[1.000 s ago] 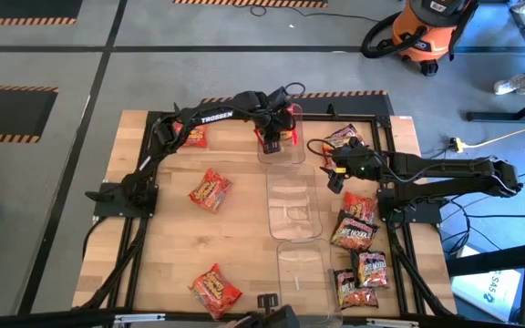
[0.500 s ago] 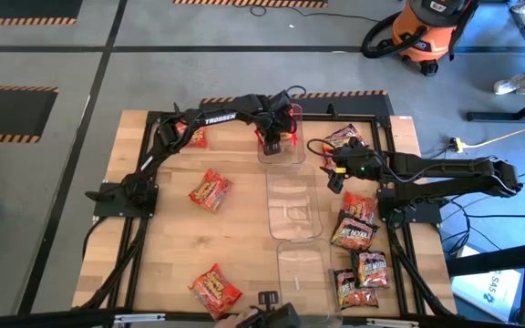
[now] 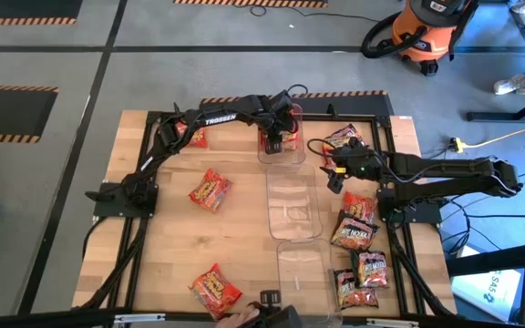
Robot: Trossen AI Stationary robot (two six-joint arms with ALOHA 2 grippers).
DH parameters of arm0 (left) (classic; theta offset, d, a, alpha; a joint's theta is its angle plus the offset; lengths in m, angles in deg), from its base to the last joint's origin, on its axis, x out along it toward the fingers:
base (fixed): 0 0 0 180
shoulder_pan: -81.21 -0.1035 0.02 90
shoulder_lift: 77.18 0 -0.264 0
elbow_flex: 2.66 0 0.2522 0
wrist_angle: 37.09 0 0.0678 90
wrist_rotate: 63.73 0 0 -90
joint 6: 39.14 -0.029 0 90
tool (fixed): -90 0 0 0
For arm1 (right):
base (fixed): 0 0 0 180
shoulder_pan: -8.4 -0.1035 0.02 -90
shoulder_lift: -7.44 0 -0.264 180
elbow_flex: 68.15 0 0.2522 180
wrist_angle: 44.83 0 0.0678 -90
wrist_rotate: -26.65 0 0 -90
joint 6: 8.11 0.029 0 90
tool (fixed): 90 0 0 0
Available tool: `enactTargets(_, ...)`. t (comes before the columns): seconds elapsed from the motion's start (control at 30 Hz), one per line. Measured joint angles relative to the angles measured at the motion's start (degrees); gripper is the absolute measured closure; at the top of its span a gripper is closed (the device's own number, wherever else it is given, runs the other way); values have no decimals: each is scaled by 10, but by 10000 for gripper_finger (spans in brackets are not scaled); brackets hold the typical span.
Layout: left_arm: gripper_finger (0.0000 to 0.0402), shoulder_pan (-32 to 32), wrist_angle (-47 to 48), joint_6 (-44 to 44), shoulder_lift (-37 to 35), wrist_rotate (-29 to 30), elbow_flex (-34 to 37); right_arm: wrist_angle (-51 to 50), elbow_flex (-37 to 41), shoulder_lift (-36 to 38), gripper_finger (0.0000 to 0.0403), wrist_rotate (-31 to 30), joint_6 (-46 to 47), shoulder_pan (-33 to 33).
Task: Sort Maruchan noodles
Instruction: Put the red noodle pack into the top transparent bin
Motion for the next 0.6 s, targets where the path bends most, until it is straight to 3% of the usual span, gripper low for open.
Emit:
enactTargets(0.2,247,9,11,2,-9,74,-25,6,21,0,133,0,2,0)
enactTargets(0.6,246,22,131,20,-10,80,-140,7,21,0,133,-60,22,0)
